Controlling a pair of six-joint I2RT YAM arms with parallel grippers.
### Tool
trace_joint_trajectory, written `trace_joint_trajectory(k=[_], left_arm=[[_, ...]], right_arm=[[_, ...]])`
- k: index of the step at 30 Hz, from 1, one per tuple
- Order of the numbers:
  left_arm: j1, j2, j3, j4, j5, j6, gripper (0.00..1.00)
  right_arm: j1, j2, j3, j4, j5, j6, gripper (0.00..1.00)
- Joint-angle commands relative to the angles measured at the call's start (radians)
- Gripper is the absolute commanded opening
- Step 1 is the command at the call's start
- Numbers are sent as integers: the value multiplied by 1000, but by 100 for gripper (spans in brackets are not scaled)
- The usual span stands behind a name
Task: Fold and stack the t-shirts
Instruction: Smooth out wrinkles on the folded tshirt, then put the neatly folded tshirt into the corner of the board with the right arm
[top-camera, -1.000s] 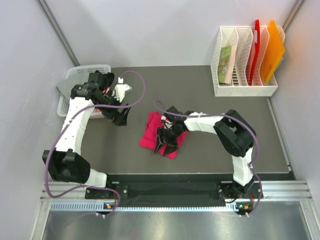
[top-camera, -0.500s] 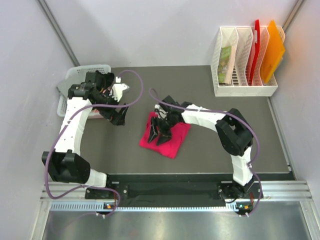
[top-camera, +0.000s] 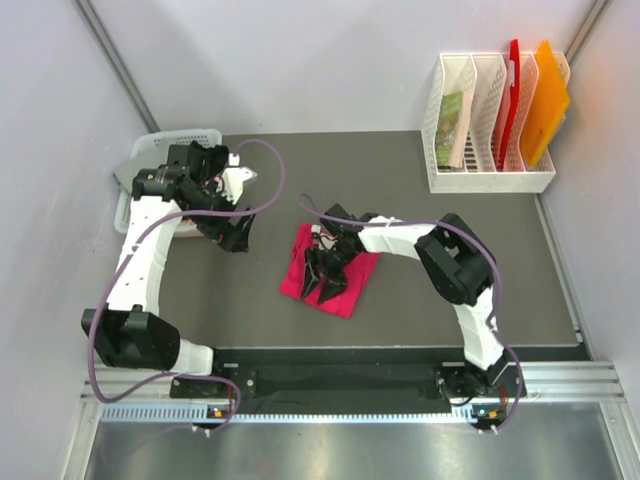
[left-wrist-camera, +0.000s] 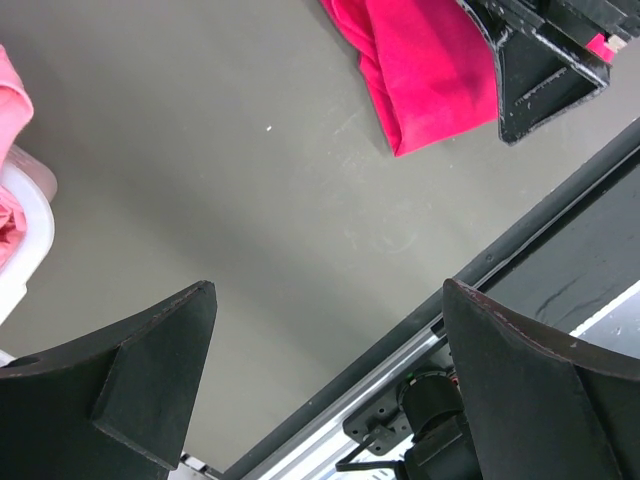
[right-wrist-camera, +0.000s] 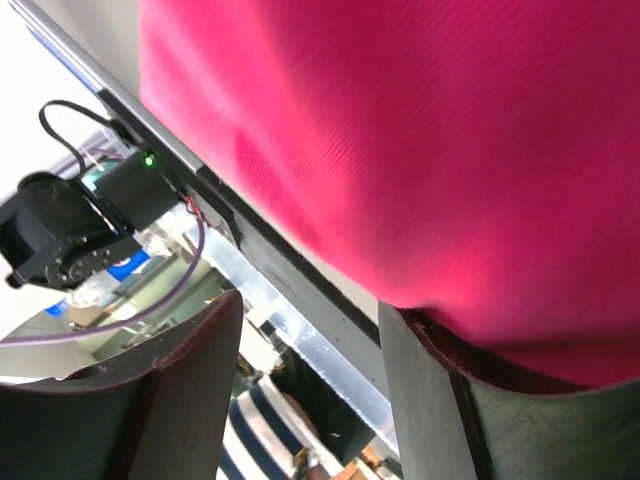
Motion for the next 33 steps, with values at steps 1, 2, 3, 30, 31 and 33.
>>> trace_joint_trajectory(k=[1, 2, 3, 30, 31, 33], left_arm=[[5, -50, 59, -7, 53, -20, 99], [5, -49, 66, -12, 53, -28, 99], [4, -50, 77, -32, 50, -31, 99], [4, -129, 132, -202, -95, -88, 99], [4, -124, 132, -201, -89, -87, 99], [4, -110, 136, -193, -83, -80, 99]], right_arm=[[-29, -141, 58, -83, 48, -77, 59], [-46, -163, 61, -92, 48, -83, 59], [-67, -183, 56, -96, 45, -94, 60], [-523, 14, 56, -141, 224, -441, 57], [-523, 14, 32, -126, 204, -441, 56], [-523, 17, -3, -101, 145, -433, 55]])
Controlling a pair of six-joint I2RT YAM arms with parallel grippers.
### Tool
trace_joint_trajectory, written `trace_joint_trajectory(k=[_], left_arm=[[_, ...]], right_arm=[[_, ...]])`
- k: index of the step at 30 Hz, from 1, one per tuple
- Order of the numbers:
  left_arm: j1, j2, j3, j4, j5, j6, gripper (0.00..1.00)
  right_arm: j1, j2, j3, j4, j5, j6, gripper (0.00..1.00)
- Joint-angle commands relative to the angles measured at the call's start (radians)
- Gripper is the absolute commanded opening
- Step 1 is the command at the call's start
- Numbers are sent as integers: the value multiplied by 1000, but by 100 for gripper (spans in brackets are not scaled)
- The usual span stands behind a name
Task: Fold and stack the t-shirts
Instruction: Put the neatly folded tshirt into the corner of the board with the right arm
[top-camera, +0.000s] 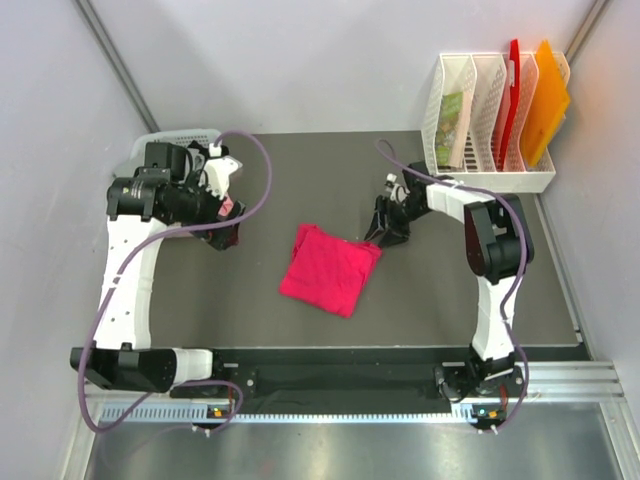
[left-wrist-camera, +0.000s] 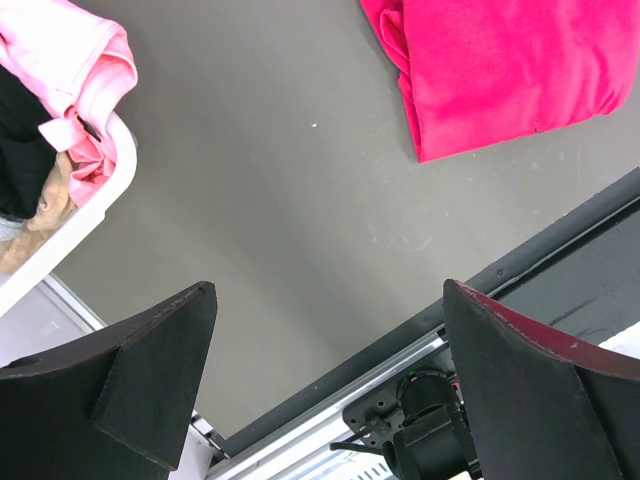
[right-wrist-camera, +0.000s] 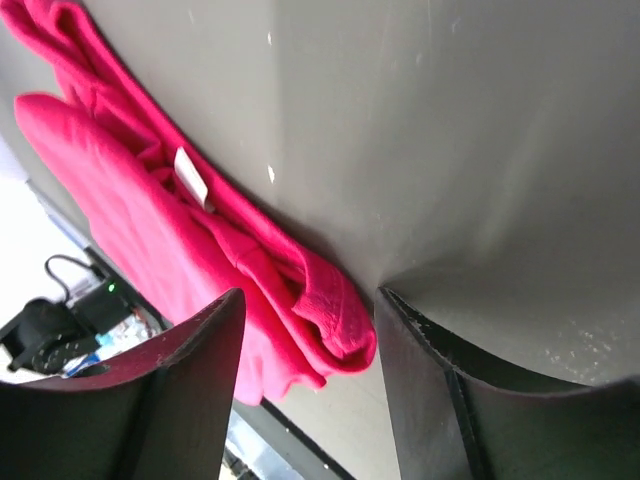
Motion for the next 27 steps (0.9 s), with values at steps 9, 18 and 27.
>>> trace_joint_trajectory(k=[9, 18, 27], left_arm=[[3, 73, 72, -130, 19, 31, 99], [2, 85, 69, -119, 20, 50, 99], [2, 67, 49, -116, 2, 71, 99]], right_arm=[[53, 46, -153, 114, -180, -37, 54], [173, 69, -191, 158, -196, 3, 53], [183, 46, -167, 175, -116, 72, 0]])
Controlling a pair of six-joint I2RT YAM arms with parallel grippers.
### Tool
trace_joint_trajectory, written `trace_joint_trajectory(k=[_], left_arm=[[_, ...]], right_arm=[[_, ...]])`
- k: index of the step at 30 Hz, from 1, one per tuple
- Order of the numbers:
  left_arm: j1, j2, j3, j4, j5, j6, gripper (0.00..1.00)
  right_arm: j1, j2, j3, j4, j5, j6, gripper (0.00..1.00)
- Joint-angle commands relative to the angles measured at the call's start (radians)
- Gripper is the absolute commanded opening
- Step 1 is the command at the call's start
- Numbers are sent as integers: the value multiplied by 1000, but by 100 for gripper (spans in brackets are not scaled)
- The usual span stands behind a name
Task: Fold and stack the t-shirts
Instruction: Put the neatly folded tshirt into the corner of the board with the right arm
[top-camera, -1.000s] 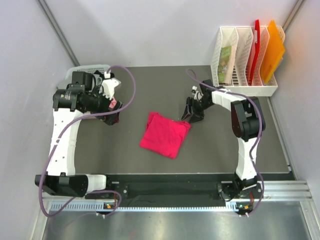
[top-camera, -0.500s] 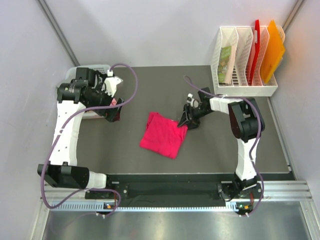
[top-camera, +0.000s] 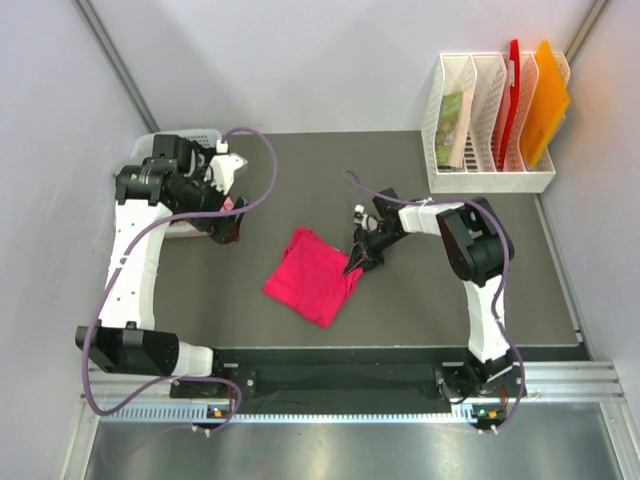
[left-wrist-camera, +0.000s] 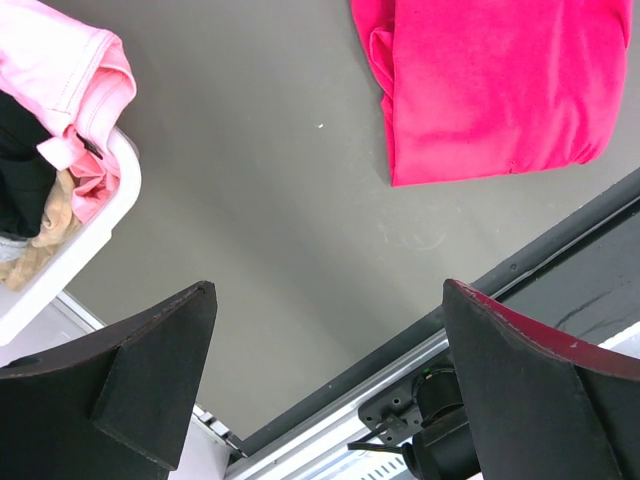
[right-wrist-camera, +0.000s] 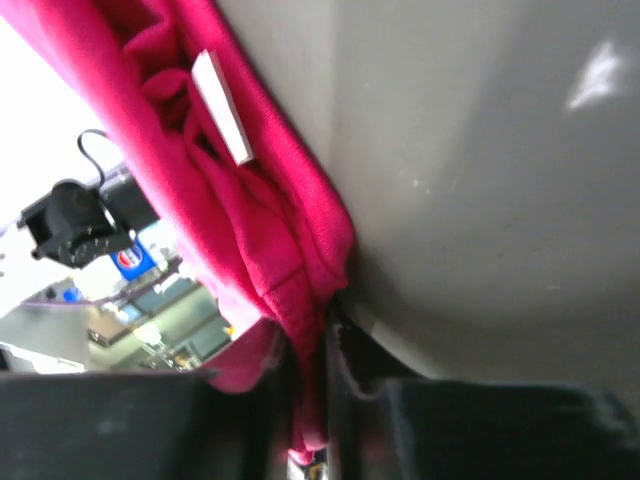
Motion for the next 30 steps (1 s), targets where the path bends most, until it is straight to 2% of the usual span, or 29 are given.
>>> trace_joint_trajectory(k=[1, 6, 12, 14, 16, 19, 24, 30], left_arm=[[2, -25, 7, -111, -7, 31, 99], [3, -53, -13, -106, -41, 49, 99], [5, -87, -75, -88, -61, 77, 99], [6, -94, -101, -77, -61, 89, 99], [6, -99, -121, -71, -61, 98, 99], [16, -101, -137, -60, -59, 118, 99], [48, -94, -138, -60, -35, 162, 99], [166, -81, -115, -80, 28, 233, 99]], right_arm=[[-2, 2, -11, 35, 162, 24, 0], [-97, -142, -78, 27, 296, 107, 0], [-301, -347, -185, -72, 511, 132, 0], [-391, -401, -217, -100, 536, 129, 0], [-489, -435, -240, -132, 565, 126, 0], [-563, -481, -269, -186, 605, 103, 0], [-625, -541, -278, -299, 751, 70, 0], [-747, -599, -251, -418, 939, 35, 0]])
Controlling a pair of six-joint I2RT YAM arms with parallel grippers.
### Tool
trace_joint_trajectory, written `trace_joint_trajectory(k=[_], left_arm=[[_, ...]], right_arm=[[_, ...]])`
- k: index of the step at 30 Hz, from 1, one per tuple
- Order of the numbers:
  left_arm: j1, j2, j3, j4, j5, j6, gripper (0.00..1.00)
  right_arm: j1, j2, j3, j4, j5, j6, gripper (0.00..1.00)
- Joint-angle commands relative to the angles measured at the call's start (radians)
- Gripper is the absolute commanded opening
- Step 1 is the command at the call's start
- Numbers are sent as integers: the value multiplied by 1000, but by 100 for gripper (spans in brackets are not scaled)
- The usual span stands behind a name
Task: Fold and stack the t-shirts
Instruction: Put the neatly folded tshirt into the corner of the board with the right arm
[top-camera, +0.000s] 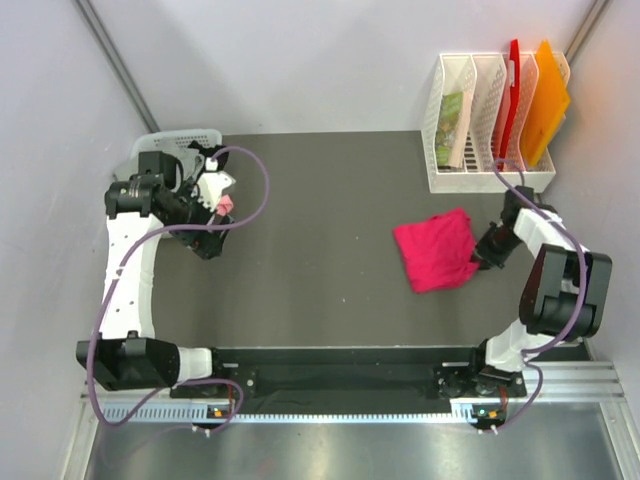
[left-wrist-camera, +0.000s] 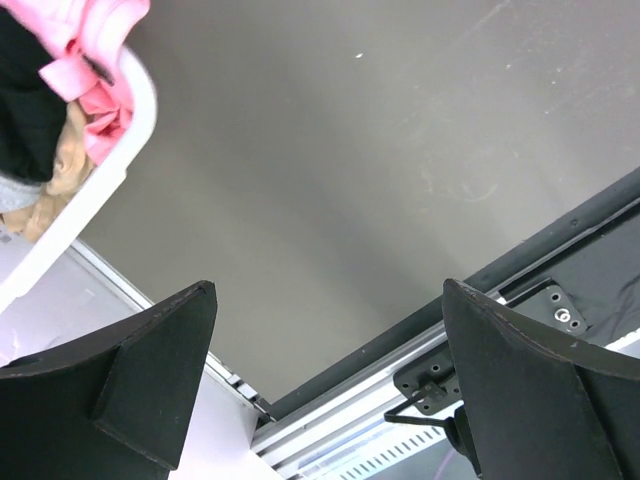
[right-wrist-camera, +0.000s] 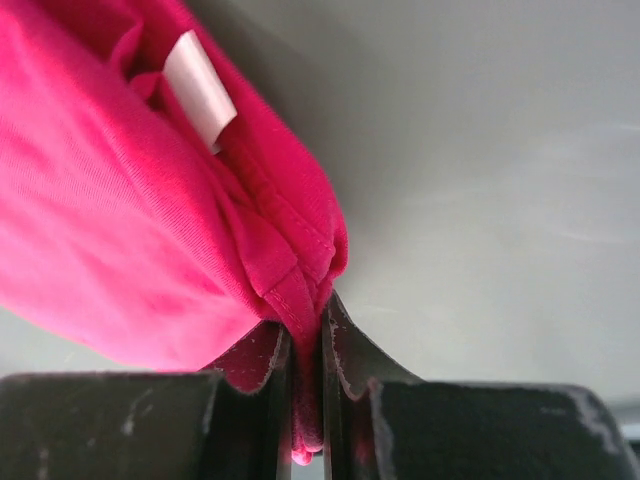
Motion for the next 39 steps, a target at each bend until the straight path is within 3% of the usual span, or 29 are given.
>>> trace_joint_trajectory(k=[1, 11, 19, 27, 34, 36, 39], left_arm=[[84, -5, 24, -93, 74, 100, 99], [319, 26, 21, -153, 139, 271, 99], [336, 52, 24, -152, 145, 283, 99], [336, 54, 43, -152, 144, 283, 99], [334, 52, 53, -152, 147, 281, 99], [334, 54, 56, -152, 145, 280, 99], [334, 60, 60, -153, 145, 274, 99]], right_arm=[[-121, -81, 36, -127, 219, -49, 0], [-221, -2, 149, -178, 398, -60, 0], [-270, 133, 217, -196, 515, -40, 0], [-305, 98, 159, -213, 708, 7, 0], [-333, 104, 103, -233, 762, 21, 0], [-336, 118, 93, -242, 768, 23, 7], [-339, 104, 132, -285, 785, 23, 31]])
